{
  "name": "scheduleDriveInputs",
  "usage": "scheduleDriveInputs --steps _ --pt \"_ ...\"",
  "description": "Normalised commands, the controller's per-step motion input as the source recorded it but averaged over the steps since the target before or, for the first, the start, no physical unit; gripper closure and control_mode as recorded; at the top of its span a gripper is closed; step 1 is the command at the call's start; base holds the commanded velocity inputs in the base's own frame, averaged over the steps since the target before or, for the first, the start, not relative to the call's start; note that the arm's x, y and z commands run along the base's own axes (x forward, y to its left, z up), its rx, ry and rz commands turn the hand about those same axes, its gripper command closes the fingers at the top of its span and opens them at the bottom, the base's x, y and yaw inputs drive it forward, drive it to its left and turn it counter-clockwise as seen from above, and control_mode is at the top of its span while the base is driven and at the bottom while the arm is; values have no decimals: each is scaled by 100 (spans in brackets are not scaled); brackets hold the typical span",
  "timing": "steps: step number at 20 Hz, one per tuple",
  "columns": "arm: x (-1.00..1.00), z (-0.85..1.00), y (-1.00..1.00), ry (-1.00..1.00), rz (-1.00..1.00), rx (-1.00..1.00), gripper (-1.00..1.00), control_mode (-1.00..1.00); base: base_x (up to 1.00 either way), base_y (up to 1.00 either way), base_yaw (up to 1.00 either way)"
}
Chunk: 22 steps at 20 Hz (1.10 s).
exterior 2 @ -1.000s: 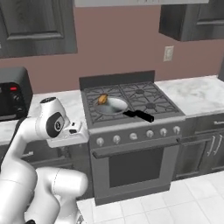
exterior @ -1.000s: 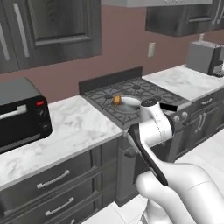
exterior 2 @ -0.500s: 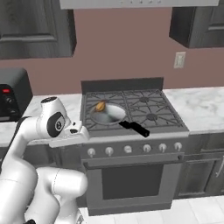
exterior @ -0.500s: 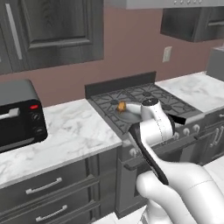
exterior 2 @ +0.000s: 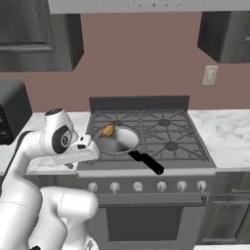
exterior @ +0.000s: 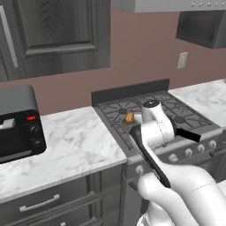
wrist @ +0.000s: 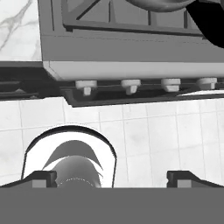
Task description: Take the chicken drumsticks from the pan and place one on each plate on the dining counter.
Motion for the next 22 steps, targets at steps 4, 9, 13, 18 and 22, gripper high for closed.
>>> scheduleDriveInputs --steps 4,9,13,18,22 --pt "0 0 0 0 0 0 -100 100 51 -20 11" --pt "0 0 0 0 0 0 -100 100 10 -1 0" --pt "0 0 0 0 0 0 -100 100 0 0 0" --pt "0 0 0 0 0 0 -100 100 0 -3 0" --pt "0 0 0 0 0 0 -100 100 4 -6 0"
